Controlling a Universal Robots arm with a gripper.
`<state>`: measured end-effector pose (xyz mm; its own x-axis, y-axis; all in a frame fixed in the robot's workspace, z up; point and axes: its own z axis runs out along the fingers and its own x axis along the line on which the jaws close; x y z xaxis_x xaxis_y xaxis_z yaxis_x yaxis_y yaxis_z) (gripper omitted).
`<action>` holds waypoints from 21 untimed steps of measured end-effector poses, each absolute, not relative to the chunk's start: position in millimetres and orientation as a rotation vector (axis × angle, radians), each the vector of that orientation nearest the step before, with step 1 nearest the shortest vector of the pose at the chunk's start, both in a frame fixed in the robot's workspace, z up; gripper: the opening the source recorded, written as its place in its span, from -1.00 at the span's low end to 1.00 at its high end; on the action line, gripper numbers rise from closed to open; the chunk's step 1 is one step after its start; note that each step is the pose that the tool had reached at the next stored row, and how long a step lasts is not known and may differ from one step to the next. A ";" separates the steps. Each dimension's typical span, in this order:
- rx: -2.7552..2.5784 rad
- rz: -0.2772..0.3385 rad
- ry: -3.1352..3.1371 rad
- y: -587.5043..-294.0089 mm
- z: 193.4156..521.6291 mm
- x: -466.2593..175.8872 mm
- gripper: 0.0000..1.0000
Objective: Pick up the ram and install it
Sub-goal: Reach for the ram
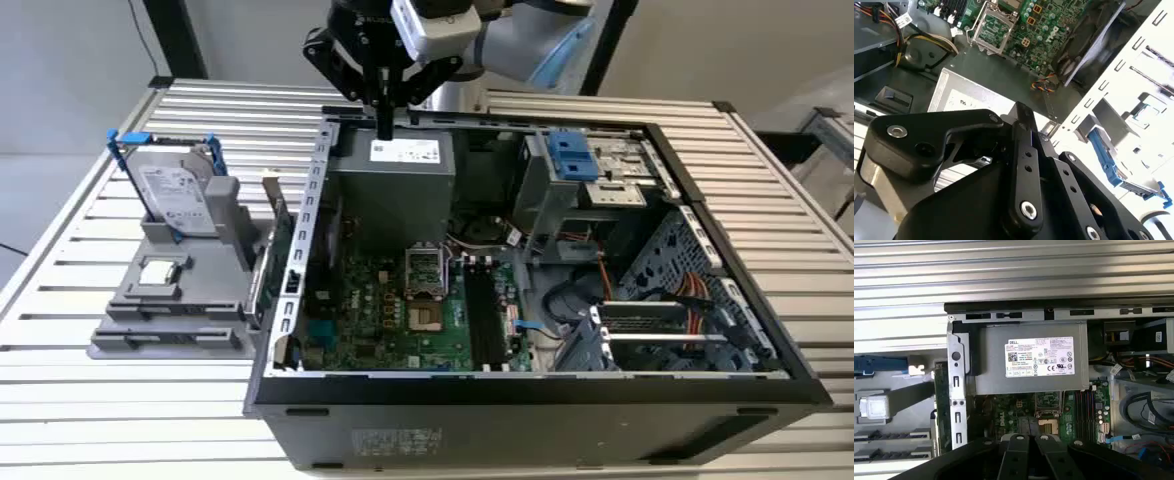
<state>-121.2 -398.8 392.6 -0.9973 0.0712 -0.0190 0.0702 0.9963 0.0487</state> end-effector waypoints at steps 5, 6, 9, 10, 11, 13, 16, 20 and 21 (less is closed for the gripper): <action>0.110 0.075 3.118 -398.8 392.6 -121.2 -1.00; 0.110 0.075 3.118 -398.8 392.6 -121.2 -1.00; 0.110 0.075 3.118 -398.8 392.6 -121.4 -1.00; 0.110 0.075 3.118 -398.8 392.7 -121.7 -1.00; 0.111 0.075 3.118 -398.8 392.7 -122.2 -1.00; 0.110 0.075 3.118 -398.8 392.6 -123.3 -1.00; 0.110 0.075 3.119 -398.8 392.6 -126.3 -1.00; 0.111 0.075 3.120 -398.8 392.6 -130.4 -1.00; 0.111 0.075 3.120 -398.8 392.6 -131.4 -1.00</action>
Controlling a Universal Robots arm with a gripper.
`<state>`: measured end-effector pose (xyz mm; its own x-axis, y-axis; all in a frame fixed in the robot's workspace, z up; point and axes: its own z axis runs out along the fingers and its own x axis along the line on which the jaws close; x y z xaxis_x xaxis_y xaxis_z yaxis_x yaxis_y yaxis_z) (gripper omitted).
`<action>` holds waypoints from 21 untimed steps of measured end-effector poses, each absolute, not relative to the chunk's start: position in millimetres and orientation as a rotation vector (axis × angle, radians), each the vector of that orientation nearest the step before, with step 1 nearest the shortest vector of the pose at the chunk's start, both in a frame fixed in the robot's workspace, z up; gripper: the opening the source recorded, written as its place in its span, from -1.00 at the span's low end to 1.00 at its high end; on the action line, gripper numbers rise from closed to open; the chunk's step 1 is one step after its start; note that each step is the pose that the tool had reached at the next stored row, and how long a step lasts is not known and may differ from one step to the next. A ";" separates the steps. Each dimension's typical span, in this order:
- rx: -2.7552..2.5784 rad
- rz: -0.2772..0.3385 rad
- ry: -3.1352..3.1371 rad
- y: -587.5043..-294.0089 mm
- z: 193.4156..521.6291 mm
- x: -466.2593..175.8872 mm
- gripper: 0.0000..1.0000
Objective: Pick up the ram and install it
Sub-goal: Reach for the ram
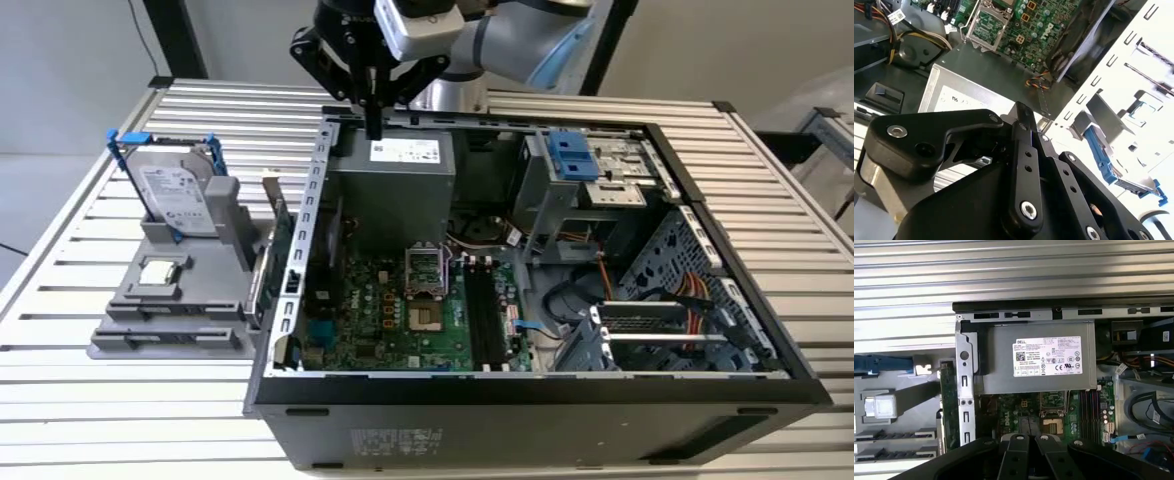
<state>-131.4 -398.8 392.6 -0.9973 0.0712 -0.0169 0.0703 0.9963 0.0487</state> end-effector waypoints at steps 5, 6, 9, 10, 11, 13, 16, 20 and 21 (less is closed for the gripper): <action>0.111 0.075 3.124 -398.8 392.5 -137.9 -1.00; 0.111 0.075 3.125 -398.8 392.5 -139.4 -1.00; 0.111 0.075 3.128 -398.8 392.5 -143.9 -1.00; 0.111 0.075 3.129 -398.8 392.5 -145.3 -1.00; 0.111 0.075 3.131 -398.8 392.4 -146.5 -1.00; 0.112 0.075 3.133 -398.8 392.5 -148.7 -1.00; 0.112 0.074 3.135 -398.8 392.4 -152.0 -1.00; 0.110 0.074 3.136 -398.8 392.4 -158.8 -1.00; 0.109 0.074 3.136 -398.8 392.4 -160.3 -1.00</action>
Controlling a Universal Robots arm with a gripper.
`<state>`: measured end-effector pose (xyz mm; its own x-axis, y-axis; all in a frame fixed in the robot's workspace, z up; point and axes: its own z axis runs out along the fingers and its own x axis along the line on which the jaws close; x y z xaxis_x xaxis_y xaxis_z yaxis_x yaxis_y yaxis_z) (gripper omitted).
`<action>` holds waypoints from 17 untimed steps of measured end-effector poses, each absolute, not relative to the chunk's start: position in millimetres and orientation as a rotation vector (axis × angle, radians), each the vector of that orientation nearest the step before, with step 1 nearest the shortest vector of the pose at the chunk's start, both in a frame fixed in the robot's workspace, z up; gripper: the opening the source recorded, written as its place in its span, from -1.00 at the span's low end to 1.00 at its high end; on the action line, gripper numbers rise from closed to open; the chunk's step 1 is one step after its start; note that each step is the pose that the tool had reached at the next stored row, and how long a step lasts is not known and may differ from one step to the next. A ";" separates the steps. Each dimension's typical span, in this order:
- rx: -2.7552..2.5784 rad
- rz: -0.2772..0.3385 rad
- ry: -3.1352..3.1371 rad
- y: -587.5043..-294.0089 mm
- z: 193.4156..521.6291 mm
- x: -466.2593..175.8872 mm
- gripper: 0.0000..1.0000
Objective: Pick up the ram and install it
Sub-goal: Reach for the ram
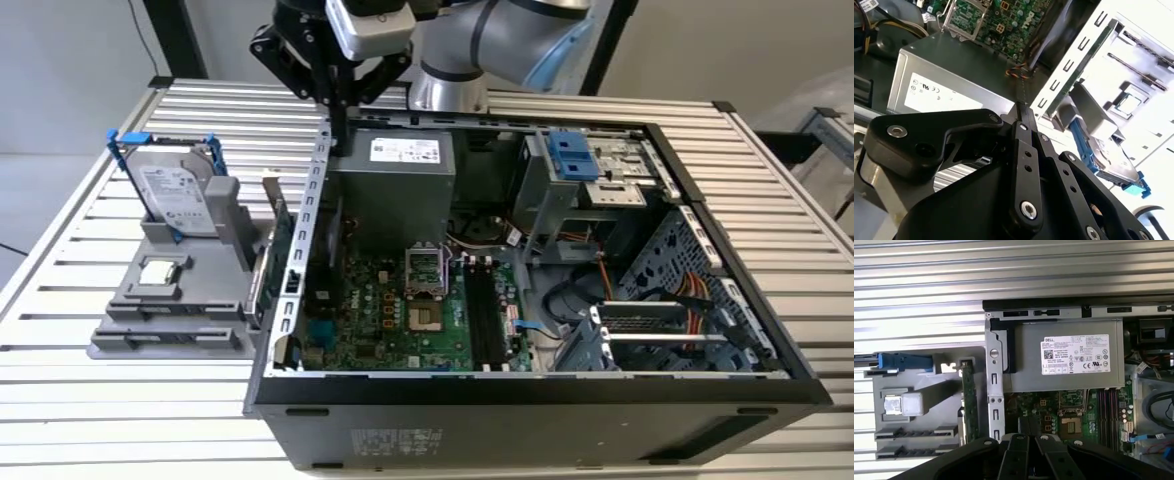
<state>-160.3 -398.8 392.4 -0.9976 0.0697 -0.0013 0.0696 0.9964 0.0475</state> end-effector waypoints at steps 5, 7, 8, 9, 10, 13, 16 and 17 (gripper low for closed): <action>0.108 0.074 3.137 -398.8 392.3 -166.8 -1.00; 0.107 0.074 3.137 -398.8 392.3 -168.9 -1.00; 0.107 0.074 3.137 -398.8 392.2 -170.0 -1.00; 0.106 0.074 3.138 -398.8 392.2 -171.0 -1.00; 0.106 0.074 3.138 -398.8 392.1 -172.0 -1.00; 0.105 0.074 3.138 -398.8 391.9 -174.9 -1.00; 0.105 0.074 3.139 -398.8 391.8 -179.2 -1.00; 0.104 0.074 3.140 -398.8 391.7 -180.5 -1.00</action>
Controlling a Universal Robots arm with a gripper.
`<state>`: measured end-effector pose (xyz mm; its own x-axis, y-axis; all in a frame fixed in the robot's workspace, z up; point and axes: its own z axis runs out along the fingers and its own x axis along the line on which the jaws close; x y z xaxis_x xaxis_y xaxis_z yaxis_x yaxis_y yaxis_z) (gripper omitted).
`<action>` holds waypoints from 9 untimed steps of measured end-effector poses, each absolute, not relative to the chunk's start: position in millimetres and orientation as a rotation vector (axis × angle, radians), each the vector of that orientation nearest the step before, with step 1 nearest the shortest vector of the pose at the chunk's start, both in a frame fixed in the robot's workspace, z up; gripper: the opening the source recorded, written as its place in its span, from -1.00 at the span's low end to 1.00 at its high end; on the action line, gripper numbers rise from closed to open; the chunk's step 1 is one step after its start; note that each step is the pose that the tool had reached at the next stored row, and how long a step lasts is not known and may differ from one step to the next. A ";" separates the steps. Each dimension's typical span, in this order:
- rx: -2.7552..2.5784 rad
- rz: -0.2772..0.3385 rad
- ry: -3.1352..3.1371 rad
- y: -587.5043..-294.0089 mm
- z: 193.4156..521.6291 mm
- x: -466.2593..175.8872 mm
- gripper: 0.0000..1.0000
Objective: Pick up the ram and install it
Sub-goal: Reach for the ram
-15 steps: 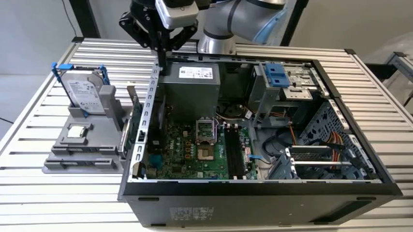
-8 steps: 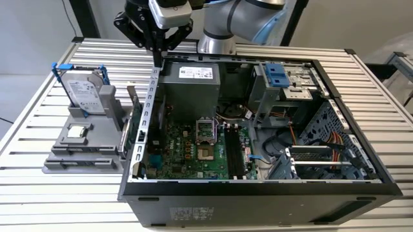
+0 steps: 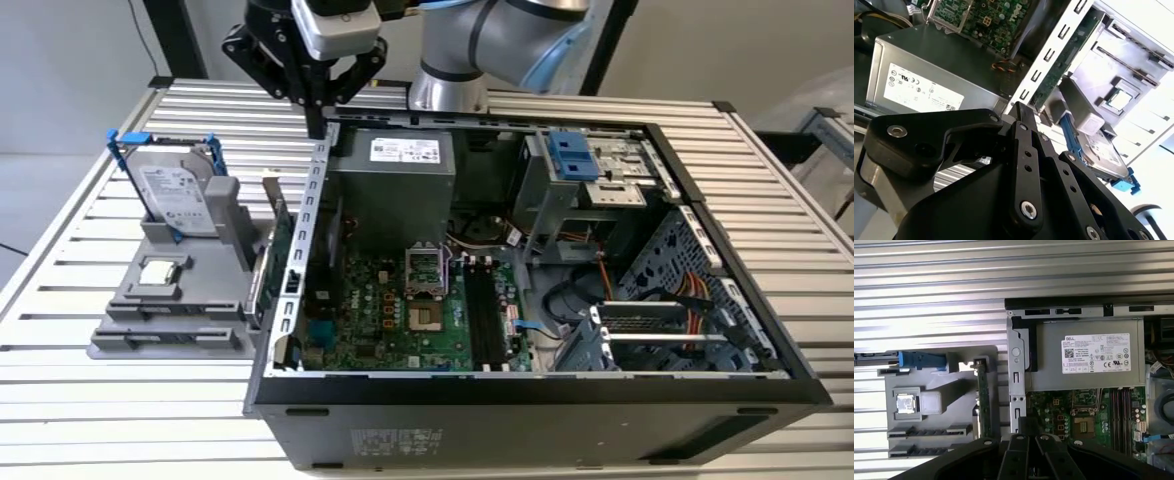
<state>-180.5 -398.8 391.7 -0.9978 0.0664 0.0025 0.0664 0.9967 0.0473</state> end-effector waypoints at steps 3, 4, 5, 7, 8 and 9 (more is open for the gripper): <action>-0.104 -0.074 -3.136 -398.8 391.7 -184.3 -1.00; -0.104 -0.074 -3.136 -398.8 391.7 -185.5 -1.00; -0.104 -0.074 -3.135 -398.8 391.6 -186.7 -1.00; -0.104 -0.074 -3.134 -398.8 391.5 -189.1 -1.00; -0.103 -0.074 -3.134 -398.8 391.5 -190.3 -1.00; -0.103 -0.074 -3.133 -398.8 391.5 -191.4 -1.00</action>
